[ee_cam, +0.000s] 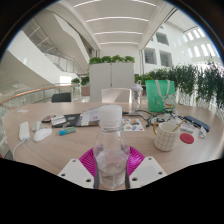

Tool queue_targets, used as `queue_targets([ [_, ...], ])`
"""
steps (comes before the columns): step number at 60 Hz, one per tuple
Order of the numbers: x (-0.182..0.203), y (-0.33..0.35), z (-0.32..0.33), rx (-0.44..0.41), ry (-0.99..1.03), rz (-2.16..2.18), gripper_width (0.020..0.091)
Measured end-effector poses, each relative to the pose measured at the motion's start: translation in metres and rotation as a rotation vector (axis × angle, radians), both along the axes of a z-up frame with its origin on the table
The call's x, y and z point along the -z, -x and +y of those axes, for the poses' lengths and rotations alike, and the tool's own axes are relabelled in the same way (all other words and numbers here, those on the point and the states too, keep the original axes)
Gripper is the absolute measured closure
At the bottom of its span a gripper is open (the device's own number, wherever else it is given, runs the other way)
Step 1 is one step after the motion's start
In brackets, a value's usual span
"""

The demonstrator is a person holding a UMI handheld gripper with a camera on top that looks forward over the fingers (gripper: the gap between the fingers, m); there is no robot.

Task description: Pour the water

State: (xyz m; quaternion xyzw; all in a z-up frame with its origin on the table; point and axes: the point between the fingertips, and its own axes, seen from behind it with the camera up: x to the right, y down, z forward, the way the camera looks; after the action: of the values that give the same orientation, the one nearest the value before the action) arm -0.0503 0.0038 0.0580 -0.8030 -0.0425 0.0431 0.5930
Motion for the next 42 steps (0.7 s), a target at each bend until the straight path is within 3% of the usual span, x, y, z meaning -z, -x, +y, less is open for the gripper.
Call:
queue_targets([
  [10,-0.057,-0.013,0.034,-0.004,0.040,0.372,0.0758],
  [13,-0.074,-0.027,0.052,0.032,0.084,0.598,0.0758],
  [20,-0.081,-0.055,0.083,0.100,0.240,1.141,0.0758],
  [25,-0.087,-0.058,0.096,0.074,0.380,1.564,0.0758],
  [27,-0.101,-0.051,0.102,0.132,0.401,1.706,0.0759],
  [31,-0.115,-0.071,0.101,0.079,0.431,1.946,0.0760],
  [32,-0.118,-0.060,0.111,0.119,0.413,1.960,0.0760],
  [41,-0.138,-0.084,0.115,0.140,0.365,2.250,0.0759],
  [42,-0.136,-0.105,0.105,0.093,0.380,2.297,0.0759],
])
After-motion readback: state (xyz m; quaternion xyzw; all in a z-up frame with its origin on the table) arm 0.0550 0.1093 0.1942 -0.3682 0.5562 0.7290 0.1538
